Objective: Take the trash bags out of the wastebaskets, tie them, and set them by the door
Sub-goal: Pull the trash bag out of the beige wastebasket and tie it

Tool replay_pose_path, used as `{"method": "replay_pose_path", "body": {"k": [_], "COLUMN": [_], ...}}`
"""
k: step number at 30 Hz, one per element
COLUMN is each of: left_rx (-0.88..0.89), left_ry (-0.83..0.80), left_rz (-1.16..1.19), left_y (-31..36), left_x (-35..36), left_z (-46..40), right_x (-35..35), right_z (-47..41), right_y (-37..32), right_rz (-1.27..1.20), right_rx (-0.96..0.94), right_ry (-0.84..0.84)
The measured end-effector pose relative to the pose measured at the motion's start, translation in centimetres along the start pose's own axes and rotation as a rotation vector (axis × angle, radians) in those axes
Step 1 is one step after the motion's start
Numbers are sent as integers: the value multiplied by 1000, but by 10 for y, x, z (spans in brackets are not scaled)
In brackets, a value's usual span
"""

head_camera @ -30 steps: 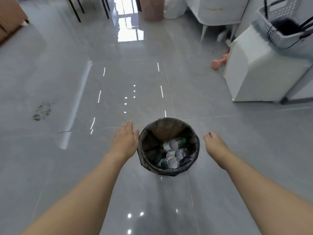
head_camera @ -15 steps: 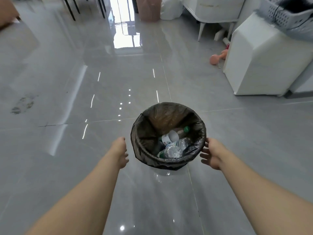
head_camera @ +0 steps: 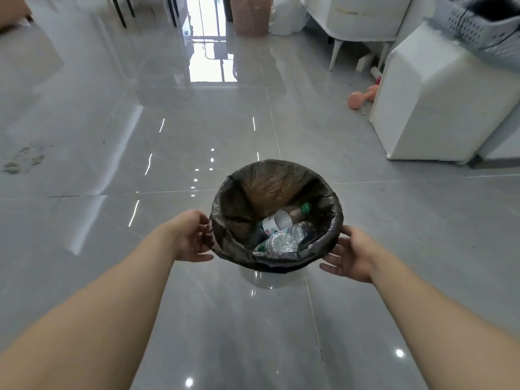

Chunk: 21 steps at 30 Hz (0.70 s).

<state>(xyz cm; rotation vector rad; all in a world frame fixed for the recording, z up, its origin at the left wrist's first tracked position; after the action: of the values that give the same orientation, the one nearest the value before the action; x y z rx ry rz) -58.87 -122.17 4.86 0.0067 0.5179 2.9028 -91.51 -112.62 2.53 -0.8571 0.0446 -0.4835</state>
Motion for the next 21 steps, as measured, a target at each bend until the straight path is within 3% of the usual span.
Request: {"method": "replay_pose_path", "body": {"k": [4, 11, 21], "left_rx": [-44, 46, 96], "left_ry": [-44, -117, -143], "left_rz": [6, 62, -99], "left_y": [-9, 1, -4], "left_x": [-7, -3, 2], "left_z": [5, 36, 46], "right_x": [-10, 4, 17], "right_z": [11, 19, 21], "right_y": [8, -5, 2], "right_rz": [17, 139, 165], "right_rx": [42, -52, -26], "right_ry": [-28, -77, 33]}}
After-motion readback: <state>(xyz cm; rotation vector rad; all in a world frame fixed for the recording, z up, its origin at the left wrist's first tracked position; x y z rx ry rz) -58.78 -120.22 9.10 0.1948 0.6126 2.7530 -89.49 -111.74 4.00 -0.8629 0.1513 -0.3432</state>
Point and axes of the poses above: each hand's wrist, its own z-axis away from the middle knuckle, its own x-axis out of the palm, y = z × x, the point moved 4 cm from there along -z, towards the middle knuckle, and after that the axes turned 13 degrees about -x, right-handed, at the moved point
